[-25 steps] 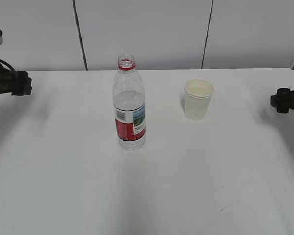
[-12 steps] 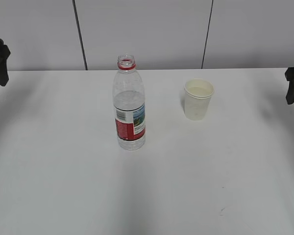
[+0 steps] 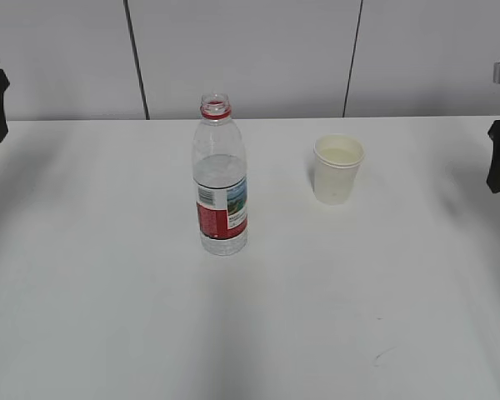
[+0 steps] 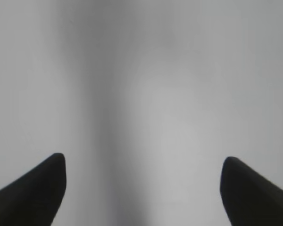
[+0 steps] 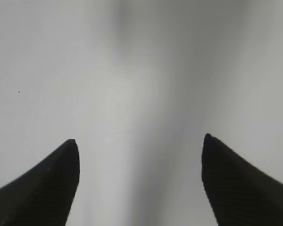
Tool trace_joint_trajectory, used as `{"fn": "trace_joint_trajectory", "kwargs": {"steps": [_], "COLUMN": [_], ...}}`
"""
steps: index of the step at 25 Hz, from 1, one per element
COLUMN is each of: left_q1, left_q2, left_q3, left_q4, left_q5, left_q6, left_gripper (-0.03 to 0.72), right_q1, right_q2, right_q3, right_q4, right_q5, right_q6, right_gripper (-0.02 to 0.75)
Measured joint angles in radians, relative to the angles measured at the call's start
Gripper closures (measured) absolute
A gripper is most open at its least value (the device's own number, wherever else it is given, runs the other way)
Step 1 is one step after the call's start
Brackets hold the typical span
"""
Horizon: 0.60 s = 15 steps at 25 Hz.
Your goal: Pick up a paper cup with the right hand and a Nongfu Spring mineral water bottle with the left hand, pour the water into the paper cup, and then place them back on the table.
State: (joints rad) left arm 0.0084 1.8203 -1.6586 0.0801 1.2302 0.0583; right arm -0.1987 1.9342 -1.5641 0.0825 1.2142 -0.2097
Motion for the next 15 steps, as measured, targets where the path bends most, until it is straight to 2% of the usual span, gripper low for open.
{"fn": "trace_joint_trajectory", "kwargs": {"steps": [3, 6, 15], "left_q1": [0.000, 0.000, -0.004], "left_q2": [-0.041, -0.105, -0.339], "left_q3": [0.009, 0.071, 0.362], "left_q4": [-0.005, -0.026, -0.046], "left_q5": [0.001, 0.001, 0.002], "left_q6": [0.005, 0.005, 0.006], "left_gripper": [0.095, 0.095, 0.096], "right_q1": [0.000, 0.002, 0.018], "right_q2": [-0.002, -0.037, -0.260], "right_q3": [0.000, 0.019, 0.181], "right_q4": [0.031, 0.084, 0.104], "right_q5": [0.004, 0.004, 0.004], "right_q6": [-0.063, -0.090, -0.120], "right_gripper": [0.145, 0.145, 0.145]}}
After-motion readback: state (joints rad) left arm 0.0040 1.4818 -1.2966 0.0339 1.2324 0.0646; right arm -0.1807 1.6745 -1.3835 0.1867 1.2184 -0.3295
